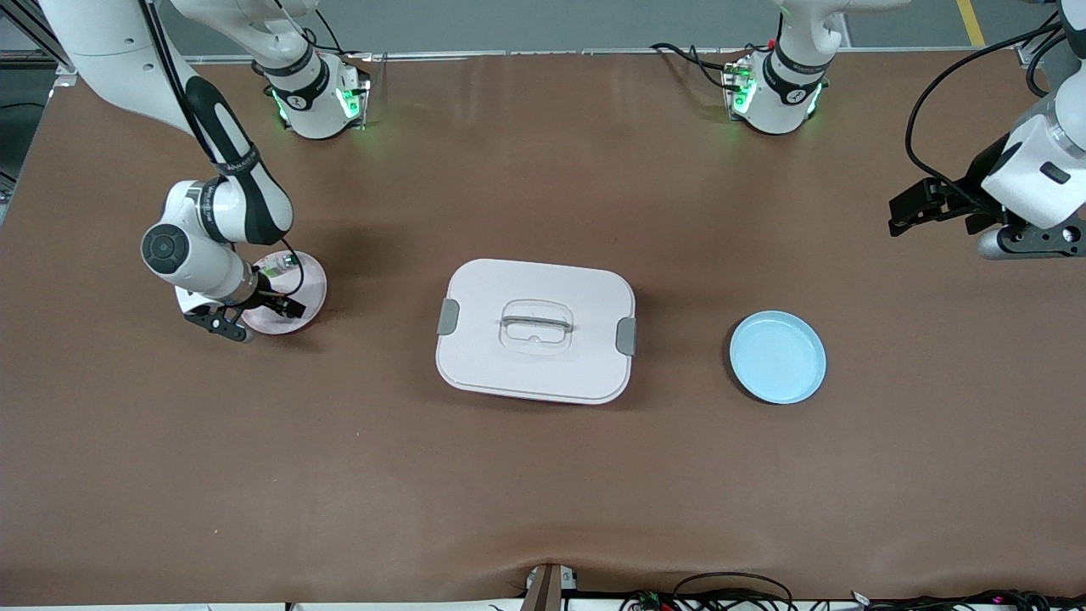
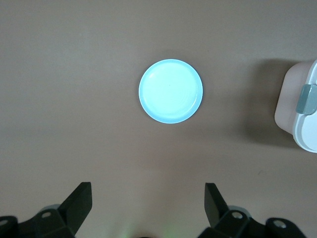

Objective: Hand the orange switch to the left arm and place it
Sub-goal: 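Close the right gripper on the orange switch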

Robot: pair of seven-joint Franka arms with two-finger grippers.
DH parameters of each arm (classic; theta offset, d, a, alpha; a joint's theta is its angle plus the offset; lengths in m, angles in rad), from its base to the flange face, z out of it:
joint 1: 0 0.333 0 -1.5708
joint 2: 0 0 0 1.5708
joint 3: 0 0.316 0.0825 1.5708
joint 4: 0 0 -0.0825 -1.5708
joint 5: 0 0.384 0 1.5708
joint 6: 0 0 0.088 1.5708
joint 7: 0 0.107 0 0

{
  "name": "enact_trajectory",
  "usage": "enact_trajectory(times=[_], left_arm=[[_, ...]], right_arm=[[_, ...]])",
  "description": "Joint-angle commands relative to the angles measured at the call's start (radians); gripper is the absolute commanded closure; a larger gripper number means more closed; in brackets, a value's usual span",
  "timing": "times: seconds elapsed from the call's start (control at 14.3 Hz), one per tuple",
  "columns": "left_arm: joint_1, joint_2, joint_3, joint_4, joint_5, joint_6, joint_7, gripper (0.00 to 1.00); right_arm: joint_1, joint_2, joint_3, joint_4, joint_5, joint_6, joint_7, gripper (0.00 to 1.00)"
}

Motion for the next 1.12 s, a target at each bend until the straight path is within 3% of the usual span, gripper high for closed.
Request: enact_trajectory(times=[0.0, 0.21, 0.42, 0.49, 0.84, 1.05], left_arm=[[-0.002, 0.007, -0.002, 0.017, 0.010, -0.002, -0.005, 0.00], [0.002, 0.007, -0.002, 0.017, 0.015, -0.002, 0.005, 0.00], [0.004, 0.007, 0.000, 0.017, 0.022, -0.002, -0.006, 0.00], [0.005, 0.007, 0.000, 0.017, 0.022, -0.002, -0.008, 0.00], [0.010, 0.009, 0.000, 0.017, 0.013, 0.003, -0.008, 0.00], [0.013, 0.010, 0.000, 0.016, 0.018, 0.006, -0.002, 0.00]], right_arm=[[0.006, 0.009, -0.004, 0.004, 0.012, 0.014, -0.002, 0.03], [0.006, 0.009, -0.004, 0.004, 0.012, 0.014, -0.001, 0.49], [0.006, 0.007, -0.004, 0.006, 0.013, 0.013, 0.009, 0.78], [0.006, 0.006, -0.004, 0.007, 0.013, 0.011, 0.009, 0.83], [0.006, -0.045, -0.003, 0.012, 0.013, -0.013, 0.006, 0.83], [0.000, -0.097, -0.003, 0.043, 0.034, -0.117, 0.002, 0.83]])
